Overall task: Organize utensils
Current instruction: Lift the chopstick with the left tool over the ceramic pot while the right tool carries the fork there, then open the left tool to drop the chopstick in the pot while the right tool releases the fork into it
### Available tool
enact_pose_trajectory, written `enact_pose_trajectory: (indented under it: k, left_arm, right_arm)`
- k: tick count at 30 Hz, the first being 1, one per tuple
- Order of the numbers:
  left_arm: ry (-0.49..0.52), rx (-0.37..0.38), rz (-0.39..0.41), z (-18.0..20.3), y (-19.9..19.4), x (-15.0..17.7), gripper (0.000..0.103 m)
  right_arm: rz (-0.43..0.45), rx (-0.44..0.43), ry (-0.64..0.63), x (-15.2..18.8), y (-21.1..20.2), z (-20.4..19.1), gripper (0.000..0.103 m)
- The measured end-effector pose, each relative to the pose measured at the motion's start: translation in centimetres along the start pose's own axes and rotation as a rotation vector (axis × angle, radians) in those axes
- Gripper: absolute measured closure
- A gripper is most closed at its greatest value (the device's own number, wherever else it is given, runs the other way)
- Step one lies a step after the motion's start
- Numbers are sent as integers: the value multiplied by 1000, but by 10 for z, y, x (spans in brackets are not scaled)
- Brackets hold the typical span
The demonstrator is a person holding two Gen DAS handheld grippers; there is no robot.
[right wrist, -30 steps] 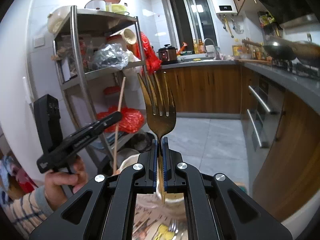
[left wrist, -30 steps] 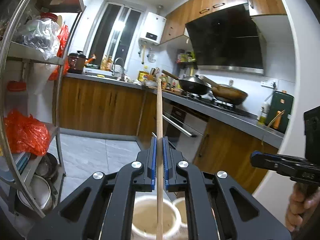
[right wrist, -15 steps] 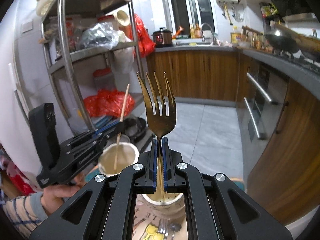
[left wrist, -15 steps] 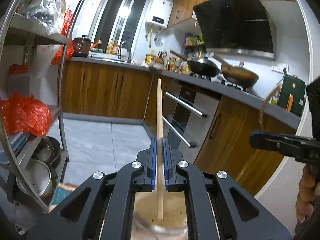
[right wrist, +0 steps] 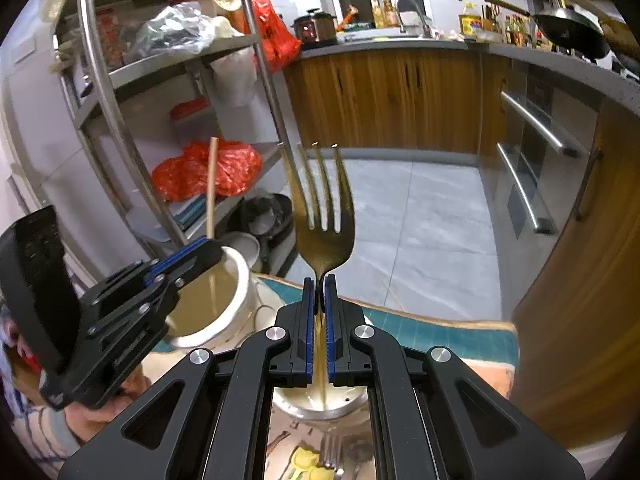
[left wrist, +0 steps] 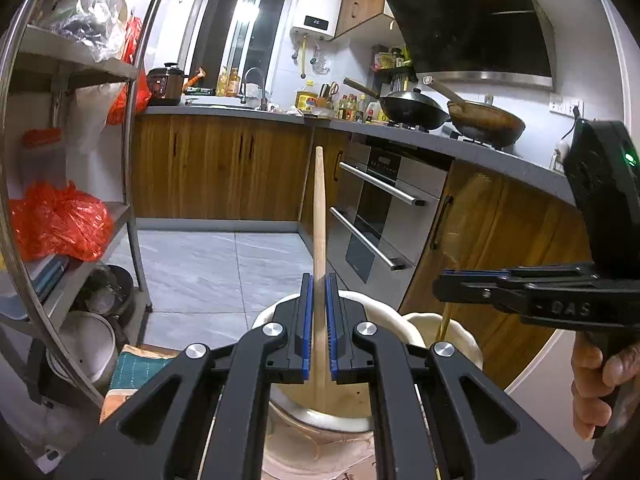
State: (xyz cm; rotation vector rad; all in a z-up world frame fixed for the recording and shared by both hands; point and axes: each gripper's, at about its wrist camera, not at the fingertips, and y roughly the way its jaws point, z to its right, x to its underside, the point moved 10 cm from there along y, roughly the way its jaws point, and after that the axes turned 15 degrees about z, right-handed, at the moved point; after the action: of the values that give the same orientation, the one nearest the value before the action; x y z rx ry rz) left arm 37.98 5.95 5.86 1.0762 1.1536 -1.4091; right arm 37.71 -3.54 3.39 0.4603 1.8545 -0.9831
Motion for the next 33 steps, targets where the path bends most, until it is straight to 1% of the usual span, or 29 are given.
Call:
enact_pose_trajectory:
  k: [6,11,12,13,14,16,18,20,22,25,27,30,33]
  left_arm:
    - [21,-17,14,0,-2,-1,97]
    - [48,-18,9,1,2,-3,94]
    - [49,-17,7,1,3,-4,88]
    - [47,-21,7,-1,4,-5,75]
    - [42,-21,6,-2,5,-6,70]
    - [34,-21,13,-6,4,-10,49]
    - [46,-23,29,-7,1,-14,40]
    - [52,-9,24,-6,-1,-16,36]
    - [61,-8,26,-7,-4,-20,26]
    - [67,2,32,-9,-11,-25,20]
    - [65,-7,41,-13,-18,-27,16]
    - [21,-8,50,-23,-34,-29,14]
    - [-23,-13,53,-33,-51,-24,12]
  right_arm:
    - [-38,-6,43,-1,22,8,97]
    - [-60,-3,34,-1,31,8,97]
    - [-61,-3,34,-1,31,8,97]
    - [-60,-3,33,-1,31,7,97]
    - [-59,-1,32,-1,31,8,97]
    - [-55,5,34,-2,30,9,97]
    - [-53,5,42,-2,29,12,95]
    - [-46,2,50,0,26,14,90]
    - [-33,-4,57,1,19,15,89]
    - [-1,-24,69,3,3,14,85]
    - [26,-33,73,6,-11,14,80]
    - [70,-44,95,12,-34,15,76]
    - [102,-47,124,25,-58,22,75]
